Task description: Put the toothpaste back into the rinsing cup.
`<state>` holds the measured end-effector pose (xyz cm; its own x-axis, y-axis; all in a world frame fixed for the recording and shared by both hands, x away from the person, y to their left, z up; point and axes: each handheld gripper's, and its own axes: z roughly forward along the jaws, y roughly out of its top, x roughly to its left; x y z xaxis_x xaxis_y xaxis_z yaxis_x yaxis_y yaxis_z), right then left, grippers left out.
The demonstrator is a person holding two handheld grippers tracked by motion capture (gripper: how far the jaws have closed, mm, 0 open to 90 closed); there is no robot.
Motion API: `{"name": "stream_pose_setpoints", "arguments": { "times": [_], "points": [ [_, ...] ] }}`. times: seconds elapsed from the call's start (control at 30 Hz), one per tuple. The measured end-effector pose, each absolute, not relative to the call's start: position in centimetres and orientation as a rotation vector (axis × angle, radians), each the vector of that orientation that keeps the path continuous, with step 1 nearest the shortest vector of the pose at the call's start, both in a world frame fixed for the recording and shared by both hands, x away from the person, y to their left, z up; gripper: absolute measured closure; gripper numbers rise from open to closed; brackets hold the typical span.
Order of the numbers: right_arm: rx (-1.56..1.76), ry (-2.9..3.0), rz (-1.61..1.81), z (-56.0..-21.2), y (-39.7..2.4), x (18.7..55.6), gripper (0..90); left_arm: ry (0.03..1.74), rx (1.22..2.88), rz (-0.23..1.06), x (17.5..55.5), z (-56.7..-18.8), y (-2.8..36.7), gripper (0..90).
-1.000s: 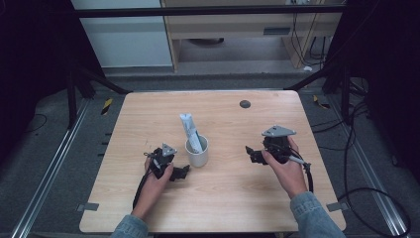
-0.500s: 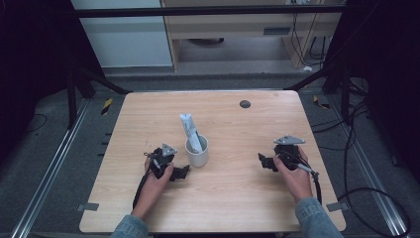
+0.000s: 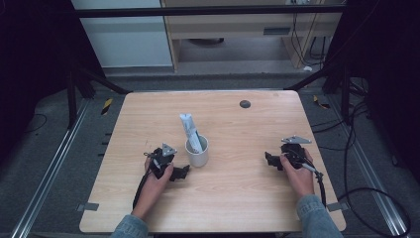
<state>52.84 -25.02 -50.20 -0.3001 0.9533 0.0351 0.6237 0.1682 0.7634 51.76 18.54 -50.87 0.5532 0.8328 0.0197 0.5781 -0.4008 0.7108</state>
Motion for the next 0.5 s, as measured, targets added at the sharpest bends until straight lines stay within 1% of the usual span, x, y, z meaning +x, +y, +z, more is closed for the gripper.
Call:
{"name": "stream_pose_setpoints", "arguments": {
  "times": [0.17,0.2,0.3,0.4,0.5],
  "points": [
    [1.508,1.989,0.959,-50.93,-24.97,53.15,7.7,1.129,2.126,0.496,51.76,-50.87,18.54,0.0],
    [1.511,2.002,0.939,-51.07,-24.91,53.35,6.2,1.129,2.126,0.496,51.76,-50.87,18.53,0.0],
    [1.508,2.006,0.914,-51.07,-24.67,53.41,5.8,1.129,2.126,0.496,51.76,-50.87,18.54,0.0],
    [1.502,2.014,0.871,-51.16,-24.19,53.44,2.6,1.129,2.126,0.496,51.75,-50.87,18.53,0.0],
    [1.539,1.98,0.853,-51.16,-24.11,53.55,2.2,1.131,2.121,0.495,51.74,-50.9,18.5,0.0]
  ]
}}
